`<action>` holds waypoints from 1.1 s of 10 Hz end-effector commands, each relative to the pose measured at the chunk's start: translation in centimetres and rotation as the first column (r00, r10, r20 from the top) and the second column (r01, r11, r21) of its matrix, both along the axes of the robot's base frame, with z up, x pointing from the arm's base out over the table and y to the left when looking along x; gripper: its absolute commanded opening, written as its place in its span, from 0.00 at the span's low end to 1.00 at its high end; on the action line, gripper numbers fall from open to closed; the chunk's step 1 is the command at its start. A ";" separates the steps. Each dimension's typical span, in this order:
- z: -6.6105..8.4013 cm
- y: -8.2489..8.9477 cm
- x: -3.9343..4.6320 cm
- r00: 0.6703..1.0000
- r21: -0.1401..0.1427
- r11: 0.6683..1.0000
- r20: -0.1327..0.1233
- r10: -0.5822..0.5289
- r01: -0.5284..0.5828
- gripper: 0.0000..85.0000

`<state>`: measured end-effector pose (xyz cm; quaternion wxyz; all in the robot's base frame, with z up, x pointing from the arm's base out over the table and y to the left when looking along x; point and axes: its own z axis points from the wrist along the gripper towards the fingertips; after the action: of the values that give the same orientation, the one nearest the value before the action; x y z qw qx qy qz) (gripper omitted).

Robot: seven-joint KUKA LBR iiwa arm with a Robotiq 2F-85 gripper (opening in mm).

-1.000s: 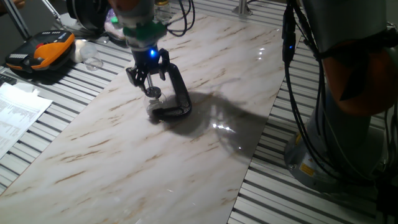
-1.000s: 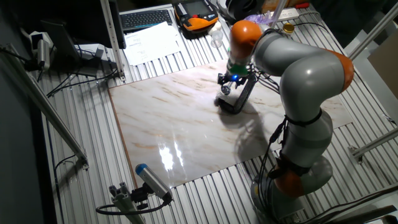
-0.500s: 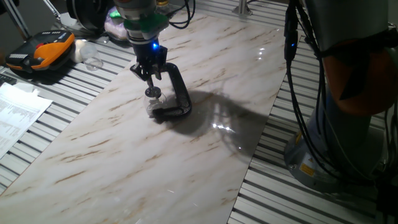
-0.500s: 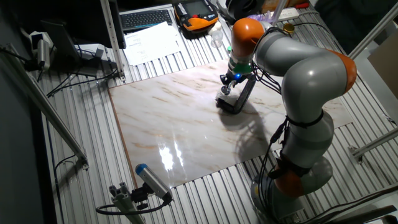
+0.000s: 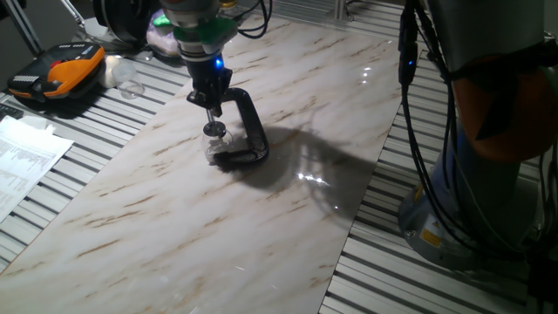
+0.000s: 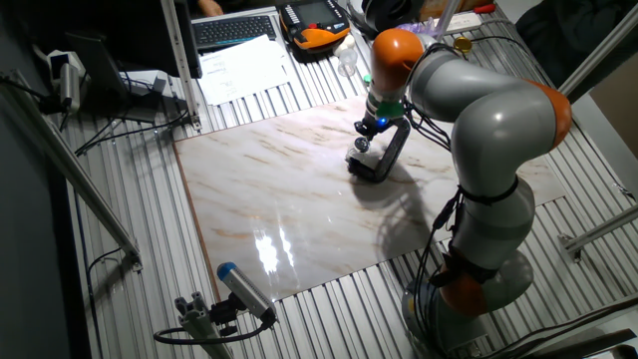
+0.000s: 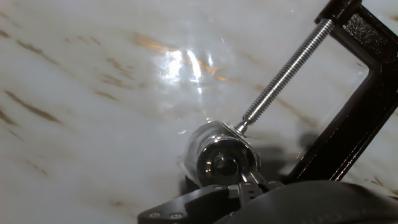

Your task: Screw the lid onto the jar

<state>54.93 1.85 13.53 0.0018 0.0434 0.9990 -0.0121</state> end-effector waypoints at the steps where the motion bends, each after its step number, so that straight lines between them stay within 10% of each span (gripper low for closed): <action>1: 0.0 0.0 0.01 1.000 0.004 1.000 0.005 0.014 -0.014 0.00; 11: 0.8 0.2 -0.95 0.981 0.032 0.981 -0.025 0.191 -0.190 0.00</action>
<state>53.98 2.05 14.34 -0.0118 -0.0524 0.9986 0.0023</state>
